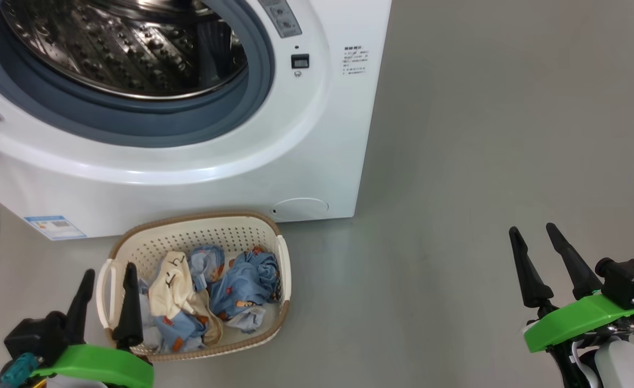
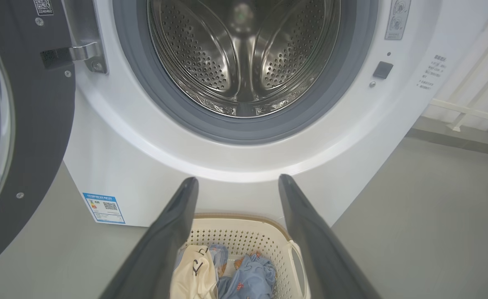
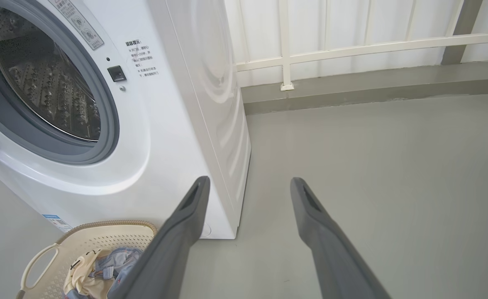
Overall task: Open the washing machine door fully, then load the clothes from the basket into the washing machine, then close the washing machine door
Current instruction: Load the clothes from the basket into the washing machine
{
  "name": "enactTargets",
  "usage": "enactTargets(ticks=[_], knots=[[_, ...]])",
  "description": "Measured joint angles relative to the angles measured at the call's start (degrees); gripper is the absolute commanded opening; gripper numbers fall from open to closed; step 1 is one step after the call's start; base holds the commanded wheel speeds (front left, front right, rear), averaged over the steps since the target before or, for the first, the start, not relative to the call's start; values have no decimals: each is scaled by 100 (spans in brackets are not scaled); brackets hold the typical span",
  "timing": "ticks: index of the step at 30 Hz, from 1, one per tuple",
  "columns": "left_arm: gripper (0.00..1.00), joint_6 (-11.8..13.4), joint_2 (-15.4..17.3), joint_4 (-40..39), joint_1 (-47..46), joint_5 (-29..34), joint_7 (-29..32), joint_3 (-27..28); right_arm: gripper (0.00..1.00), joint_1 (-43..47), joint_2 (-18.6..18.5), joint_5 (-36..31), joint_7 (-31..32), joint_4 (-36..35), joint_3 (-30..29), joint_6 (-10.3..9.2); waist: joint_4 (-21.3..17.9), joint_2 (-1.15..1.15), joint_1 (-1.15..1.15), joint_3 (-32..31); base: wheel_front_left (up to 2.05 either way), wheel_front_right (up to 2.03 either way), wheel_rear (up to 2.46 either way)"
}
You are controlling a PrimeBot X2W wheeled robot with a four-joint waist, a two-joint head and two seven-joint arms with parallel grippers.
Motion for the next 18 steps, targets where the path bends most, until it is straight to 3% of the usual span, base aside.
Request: enactTargets(ticks=[18], knots=[[100,0,26,1187,-654,-27,1,-326,100,-299,129,-9,0,-214,13,0,-75,0,0,781,0,0,0]])
